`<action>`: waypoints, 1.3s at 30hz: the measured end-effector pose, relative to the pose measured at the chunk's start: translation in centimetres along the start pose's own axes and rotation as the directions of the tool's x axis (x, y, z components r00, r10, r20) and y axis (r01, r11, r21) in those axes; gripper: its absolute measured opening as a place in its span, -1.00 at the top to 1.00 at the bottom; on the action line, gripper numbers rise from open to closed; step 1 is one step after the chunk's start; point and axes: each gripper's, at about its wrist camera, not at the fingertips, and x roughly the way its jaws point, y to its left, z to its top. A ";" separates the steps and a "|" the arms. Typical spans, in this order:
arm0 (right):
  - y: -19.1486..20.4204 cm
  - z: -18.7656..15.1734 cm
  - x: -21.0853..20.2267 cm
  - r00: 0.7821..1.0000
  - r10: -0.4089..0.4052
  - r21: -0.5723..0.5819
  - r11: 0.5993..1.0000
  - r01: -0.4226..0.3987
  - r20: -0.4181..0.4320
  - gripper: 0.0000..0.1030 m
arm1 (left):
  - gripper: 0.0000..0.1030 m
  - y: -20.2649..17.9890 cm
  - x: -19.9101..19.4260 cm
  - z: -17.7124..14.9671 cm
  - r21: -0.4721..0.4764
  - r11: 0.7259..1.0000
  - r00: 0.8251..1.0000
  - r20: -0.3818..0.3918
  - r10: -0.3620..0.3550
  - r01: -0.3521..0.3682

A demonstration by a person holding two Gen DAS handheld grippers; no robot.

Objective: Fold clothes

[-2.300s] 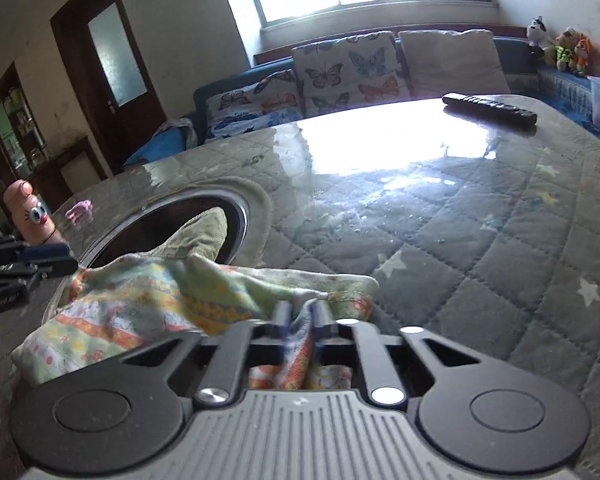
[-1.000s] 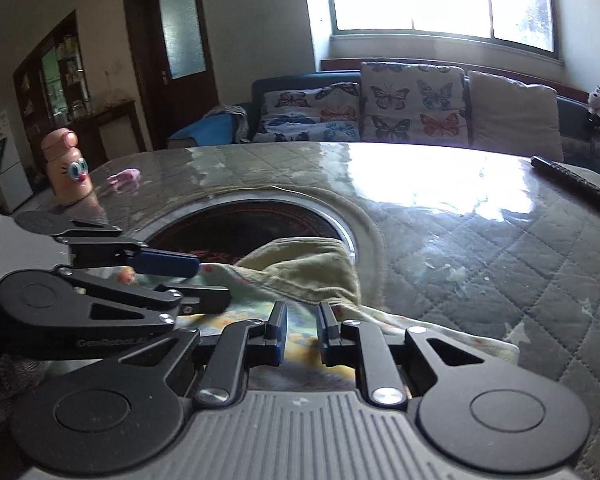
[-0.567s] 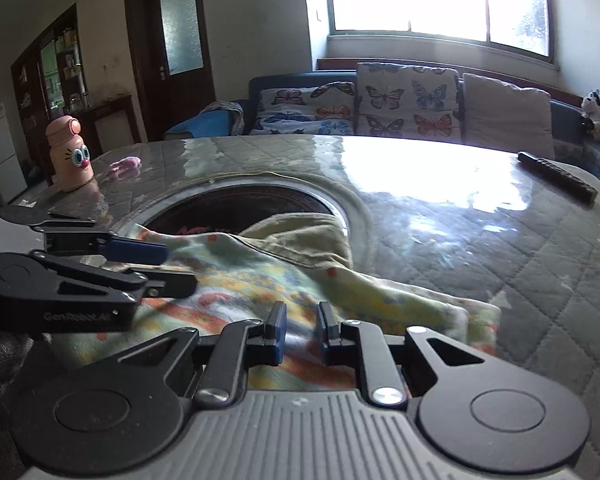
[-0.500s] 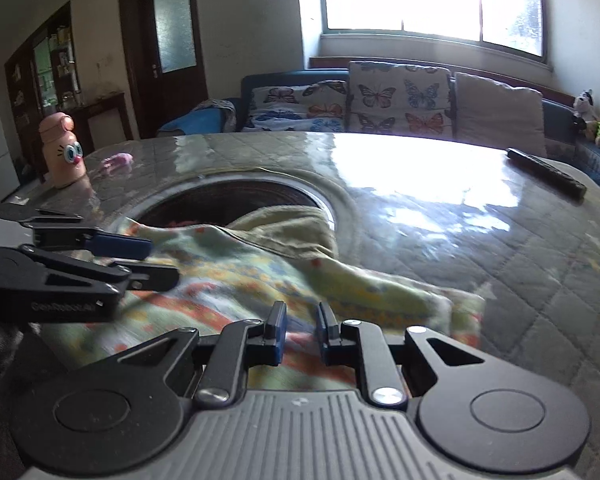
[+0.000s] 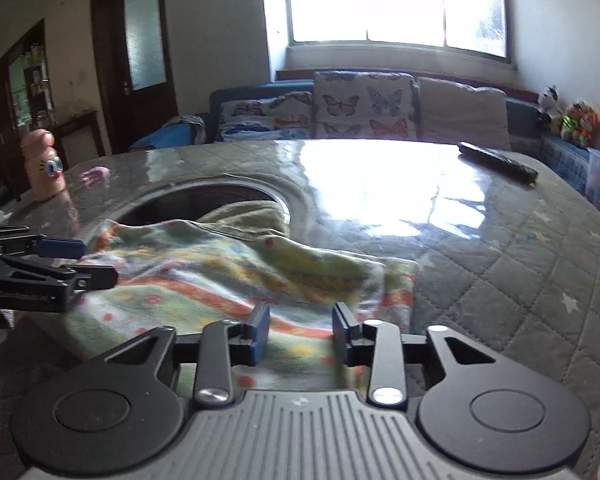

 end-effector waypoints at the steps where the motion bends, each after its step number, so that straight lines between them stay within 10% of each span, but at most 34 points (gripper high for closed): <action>1: 0.4 0.0 -0.2 1.000 0.011 -0.007 1.000 -0.011 0.006 0.20 | -0.40 0.0 -0.3 -0.2 -0.007 1.000 1.000 0.002 0.003 -0.003; 15: 7.1 -1.5 0.6 0.990 0.141 -0.190 0.971 -0.144 -0.026 -0.31 | -0.90 0.1 -2.3 -2.6 -0.026 0.997 0.997 0.026 0.068 -0.067; 39: 4.5 -1.6 -2.5 0.966 0.260 -0.022 0.966 -0.259 0.006 -0.66 | -1.00 3.6 -3.8 -3.5 -0.143 0.976 0.985 0.035 0.171 -0.165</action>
